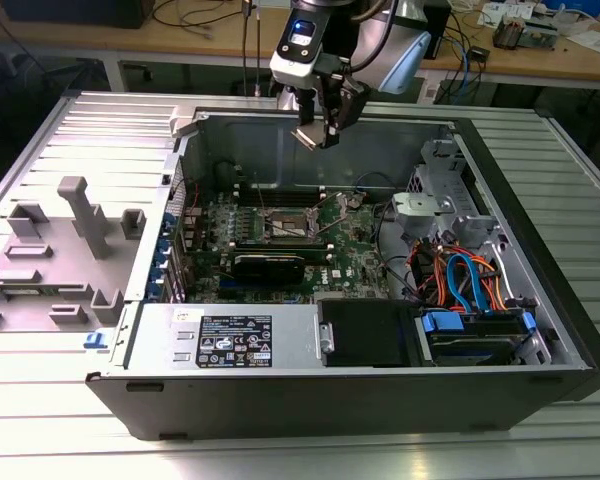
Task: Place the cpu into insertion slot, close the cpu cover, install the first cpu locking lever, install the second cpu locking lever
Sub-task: 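Place the cpu into insertion slot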
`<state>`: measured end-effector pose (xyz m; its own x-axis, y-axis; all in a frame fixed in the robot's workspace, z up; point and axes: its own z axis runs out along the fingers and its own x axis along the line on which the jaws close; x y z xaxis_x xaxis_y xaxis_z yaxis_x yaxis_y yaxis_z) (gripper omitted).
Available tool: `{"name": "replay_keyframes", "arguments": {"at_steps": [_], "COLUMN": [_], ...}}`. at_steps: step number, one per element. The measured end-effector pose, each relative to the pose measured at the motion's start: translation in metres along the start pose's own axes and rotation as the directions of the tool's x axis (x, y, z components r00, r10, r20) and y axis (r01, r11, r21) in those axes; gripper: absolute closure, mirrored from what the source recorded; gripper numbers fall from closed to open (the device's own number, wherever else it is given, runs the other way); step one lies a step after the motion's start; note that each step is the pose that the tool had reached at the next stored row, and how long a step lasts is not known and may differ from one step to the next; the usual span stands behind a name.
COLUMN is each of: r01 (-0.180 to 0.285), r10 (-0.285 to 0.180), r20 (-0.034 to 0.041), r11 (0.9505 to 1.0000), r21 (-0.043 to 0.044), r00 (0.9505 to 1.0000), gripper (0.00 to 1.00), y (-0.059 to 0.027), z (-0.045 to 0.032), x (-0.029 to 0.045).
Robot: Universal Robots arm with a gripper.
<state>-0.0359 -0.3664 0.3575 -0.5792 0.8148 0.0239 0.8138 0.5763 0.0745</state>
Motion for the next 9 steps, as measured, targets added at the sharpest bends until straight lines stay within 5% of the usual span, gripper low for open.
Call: {"name": "replay_keyframes", "arguments": {"at_steps": [9], "r01": [0.000], "r10": [0.000], "r20": [0.0001], "r11": [1.0000], "r21": [0.0000], "r00": [1.0000], "gripper": [0.45], "y": [0.0000], "z": [0.0000], "x": [0.0000]}}
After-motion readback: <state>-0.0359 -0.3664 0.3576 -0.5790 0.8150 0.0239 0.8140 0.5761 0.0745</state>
